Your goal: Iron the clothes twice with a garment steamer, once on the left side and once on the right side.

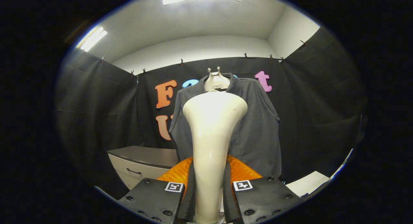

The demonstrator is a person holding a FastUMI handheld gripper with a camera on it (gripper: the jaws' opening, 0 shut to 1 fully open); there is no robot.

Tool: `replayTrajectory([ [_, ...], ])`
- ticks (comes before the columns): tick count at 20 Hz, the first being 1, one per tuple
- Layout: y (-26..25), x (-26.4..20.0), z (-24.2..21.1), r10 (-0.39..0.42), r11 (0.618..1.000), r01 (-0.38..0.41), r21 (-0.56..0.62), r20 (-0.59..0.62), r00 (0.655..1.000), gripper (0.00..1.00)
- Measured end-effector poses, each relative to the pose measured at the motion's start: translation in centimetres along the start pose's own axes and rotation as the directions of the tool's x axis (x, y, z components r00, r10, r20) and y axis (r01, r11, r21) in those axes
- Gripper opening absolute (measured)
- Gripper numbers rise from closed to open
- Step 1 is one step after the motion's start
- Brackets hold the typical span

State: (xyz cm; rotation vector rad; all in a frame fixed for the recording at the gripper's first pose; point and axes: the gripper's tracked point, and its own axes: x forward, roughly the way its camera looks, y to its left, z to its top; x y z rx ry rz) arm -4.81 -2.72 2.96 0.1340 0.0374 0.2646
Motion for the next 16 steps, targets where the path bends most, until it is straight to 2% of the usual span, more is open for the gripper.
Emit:
replayTrajectory([
  [16,-0.55,-0.07,-0.42,-0.014,1.0,0.014,0.013,-0.013,1.0,0.42],
])
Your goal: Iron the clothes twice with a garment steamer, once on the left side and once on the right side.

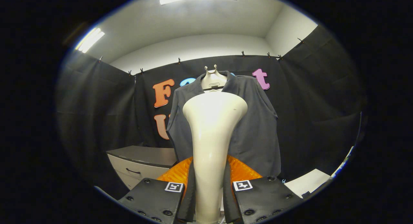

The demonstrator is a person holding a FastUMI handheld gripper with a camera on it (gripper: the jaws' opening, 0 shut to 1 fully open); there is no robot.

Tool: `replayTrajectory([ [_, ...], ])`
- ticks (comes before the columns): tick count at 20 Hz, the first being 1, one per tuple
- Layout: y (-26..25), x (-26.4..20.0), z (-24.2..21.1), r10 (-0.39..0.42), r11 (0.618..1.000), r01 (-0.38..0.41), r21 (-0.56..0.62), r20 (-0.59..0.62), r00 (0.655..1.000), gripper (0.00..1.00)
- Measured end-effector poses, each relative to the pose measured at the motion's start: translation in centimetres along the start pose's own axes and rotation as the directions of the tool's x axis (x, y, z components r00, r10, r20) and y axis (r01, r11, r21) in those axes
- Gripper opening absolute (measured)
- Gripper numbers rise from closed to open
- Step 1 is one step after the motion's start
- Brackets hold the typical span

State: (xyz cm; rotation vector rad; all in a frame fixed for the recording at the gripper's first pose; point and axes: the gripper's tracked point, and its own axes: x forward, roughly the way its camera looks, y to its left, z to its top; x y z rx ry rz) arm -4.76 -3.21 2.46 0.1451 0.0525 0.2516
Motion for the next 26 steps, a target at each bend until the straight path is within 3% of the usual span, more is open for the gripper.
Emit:
replayTrajectory([
  [26,0.17,-0.32,0.06,0.004,1.0,-0.004,-0.001,0.0,1.0,0.42],
])
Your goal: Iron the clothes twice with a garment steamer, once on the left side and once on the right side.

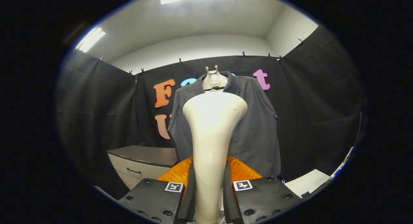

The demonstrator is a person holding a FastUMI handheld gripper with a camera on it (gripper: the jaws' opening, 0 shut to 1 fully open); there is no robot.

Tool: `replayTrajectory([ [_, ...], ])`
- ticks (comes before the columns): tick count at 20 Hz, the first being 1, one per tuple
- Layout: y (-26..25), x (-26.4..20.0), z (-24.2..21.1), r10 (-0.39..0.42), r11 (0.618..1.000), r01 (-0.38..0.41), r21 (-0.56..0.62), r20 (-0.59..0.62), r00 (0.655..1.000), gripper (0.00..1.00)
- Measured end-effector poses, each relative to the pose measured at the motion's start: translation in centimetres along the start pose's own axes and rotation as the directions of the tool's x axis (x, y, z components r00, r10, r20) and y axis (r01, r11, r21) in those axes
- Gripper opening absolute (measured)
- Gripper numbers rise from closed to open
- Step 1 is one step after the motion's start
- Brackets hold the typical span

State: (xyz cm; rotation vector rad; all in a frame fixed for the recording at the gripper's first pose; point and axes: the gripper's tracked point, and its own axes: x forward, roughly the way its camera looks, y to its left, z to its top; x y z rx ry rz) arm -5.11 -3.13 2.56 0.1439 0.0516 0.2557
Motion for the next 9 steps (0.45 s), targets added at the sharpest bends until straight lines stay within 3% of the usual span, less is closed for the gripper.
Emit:
replayTrajectory([
  [9,0.19,-0.02,0.02,0.001,1.0,-0.001,-0.001,0.0,1.0,0.42],
])
